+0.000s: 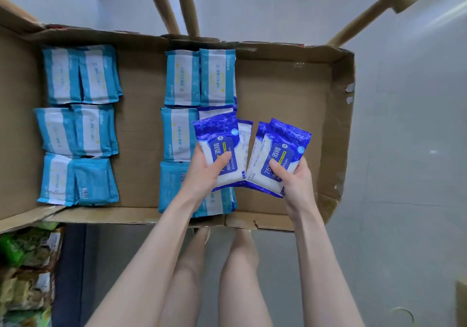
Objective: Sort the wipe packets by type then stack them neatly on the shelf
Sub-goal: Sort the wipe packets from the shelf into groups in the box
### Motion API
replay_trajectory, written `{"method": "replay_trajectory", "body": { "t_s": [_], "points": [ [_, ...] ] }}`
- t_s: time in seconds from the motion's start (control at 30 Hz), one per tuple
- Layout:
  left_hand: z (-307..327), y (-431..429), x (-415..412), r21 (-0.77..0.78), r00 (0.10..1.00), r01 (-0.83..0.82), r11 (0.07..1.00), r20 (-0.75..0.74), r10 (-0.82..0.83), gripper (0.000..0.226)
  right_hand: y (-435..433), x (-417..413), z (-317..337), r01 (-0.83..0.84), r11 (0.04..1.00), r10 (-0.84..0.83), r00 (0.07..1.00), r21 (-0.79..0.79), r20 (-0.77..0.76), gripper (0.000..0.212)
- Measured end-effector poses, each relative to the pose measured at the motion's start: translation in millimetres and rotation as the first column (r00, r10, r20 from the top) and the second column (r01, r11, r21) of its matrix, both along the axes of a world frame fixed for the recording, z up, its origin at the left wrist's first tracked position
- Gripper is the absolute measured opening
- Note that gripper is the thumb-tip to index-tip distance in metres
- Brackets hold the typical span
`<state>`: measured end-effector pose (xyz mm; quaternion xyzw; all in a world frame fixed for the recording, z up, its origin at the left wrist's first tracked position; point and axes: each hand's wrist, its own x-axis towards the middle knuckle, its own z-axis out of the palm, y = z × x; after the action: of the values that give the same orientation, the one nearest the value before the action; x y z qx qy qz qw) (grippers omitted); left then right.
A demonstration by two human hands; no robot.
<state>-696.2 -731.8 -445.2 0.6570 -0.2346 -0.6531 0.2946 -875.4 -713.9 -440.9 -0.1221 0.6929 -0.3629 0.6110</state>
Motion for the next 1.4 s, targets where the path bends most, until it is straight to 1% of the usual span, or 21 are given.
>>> {"method": "replay_trajectory", "body": {
  "t_s": [0.1, 0.2, 0.3, 0.37, 0.47, 0.57, 0.73, 0.83, 0.9, 1.03, 1.1, 1.17, 1.23, 1.27, 1.3, 1.4],
  "points": [
    [-1.3, -0.5, -26.2, 0.033, 0.996, 0.091, 0.995, -0.009, -0.091, 0.039, -1.5, -29.6, 2.6, -0.016, 0.999, 0.017, 1.0, 0.03, -0.007, 0.042],
    [-6.7, -5.6, -61.5, 0.053, 0.993, 0.116, 0.992, -0.017, -0.115, 0.036, -11.3, -61.3, -1.8, -0.07, 0.995, 0.07, 0.998, 0.064, -0.003, 0.05],
    [-15.5, -17.2, -100.1, 0.1, 0.999, 0.032, 0.995, -0.007, -0.032, 0.028, -30.4, -92.5, -13.7, -0.096, 0.991, 0.099, 0.995, 0.094, -0.023, 0.046],
    [-24.2, -28.5, -123.4, 0.133, 1.0, -0.017, 0.991, -0.016, 0.019, 0.027, -47.4, -113.1, -22.1, -0.123, 0.988, 0.129, 0.989, 0.091, -0.068, 0.042],
    [-37.7, -49.9, -148.8, 0.11, 0.999, -0.032, 0.993, 0.021, 0.03, 0.029, -77.5, -135.8, -33.4, -0.189, 0.98, 0.195, 0.972, 0.056, -0.131, 0.039],
    [-51.0, -79.1, -163.2, 0.074, 0.997, -0.054, 0.996, 0.058, 0.05, 0.034, -109.3, -146.3, -43.4, -0.24, 0.971, 0.235, 0.951, 0.003, -0.199, 0.042],
    [-72.0, -129.5, -172.3, 0.011, 0.993, -0.04, 0.999, 0.109, 0.039, 0.039, -151.2, -144.5, -69.1, -0.305, 0.949, 0.263, 0.903, -0.075, -0.341, 0.05],
    [-83.4, -149.0, -171.5, -0.032, 0.993, -0.035, 0.999, 0.115, 0.039, 0.04, -166.8, -139.8, -81.9, -0.34, 0.936, 0.261, 0.848, -0.095, -0.462, 0.052],
    [-92.5, -156.4, -168.7, -0.057, 0.989, -0.043, 0.997, 0.142, 0.05, 0.04, -174.4, -138.2, -87.0, -0.353, 0.931, 0.257, 0.819, -0.098, -0.513, 0.053],
    [-108.4, -161.4, -160.9, -0.057, 0.967, -0.003, 0.998, 0.253, 0.017, 0.042, -179.9, -136.1, -96.4, -0.358, 0.932, 0.275, 0.808, -0.064, -0.52, 0.054],
    [-113.3, -161.7, -160.4, -0.075, 0.943, 0.07, 0.995, 0.33, -0.042, 0.05, -177.6, -134.9, -102.1, -0.353, 0.934, 0.277, 0.809, -0.051, -0.519, 0.056],
    [-114.1, -160.5, -163.9, -0.075, 0.888, 0.19, 0.979, 0.439, -0.139, 0.063, -173.9, -132.8, -106.6, -0.343, 0.939, 0.283, 0.817, -0.028, -0.503, 0.057],
    [-115.5, -159.2, -167.0, -0.071, 0.812, 0.275, 0.959, 0.551, -0.192, 0.068, -171.4, -130.9, -110.5, -0.337, 0.941, 0.29, 0.816, -0.004, -0.5, 0.058],
    [-116.0, -158.8, -167.3, -0.069, 0.8, 0.282, 0.957, 0.568, -0.195, 0.069, -170.7, -130.2, -111.8, -0.343, 0.939, 0.299, 0.804, 0.009, -0.514, 0.059],
    [-117.8, -159.0, -166.7, -0.066, 0.808, 0.269, 0.961, 0.558, -0.188, 0.07, -170.4, -129.5, -112.4, -0.357, 0.934, 0.312, 0.785, 0.021, -0.535, 0.06],
    [-120.9, -161.9, -162.7, -0.036, 0.864, 0.171, 0.985, 0.485, -0.133, 0.069, -171.0, -125.9, -109.1, -0.401, 0.916, 0.335, 0.735, 0.022, -0.59, 0.063]
  ]
}}
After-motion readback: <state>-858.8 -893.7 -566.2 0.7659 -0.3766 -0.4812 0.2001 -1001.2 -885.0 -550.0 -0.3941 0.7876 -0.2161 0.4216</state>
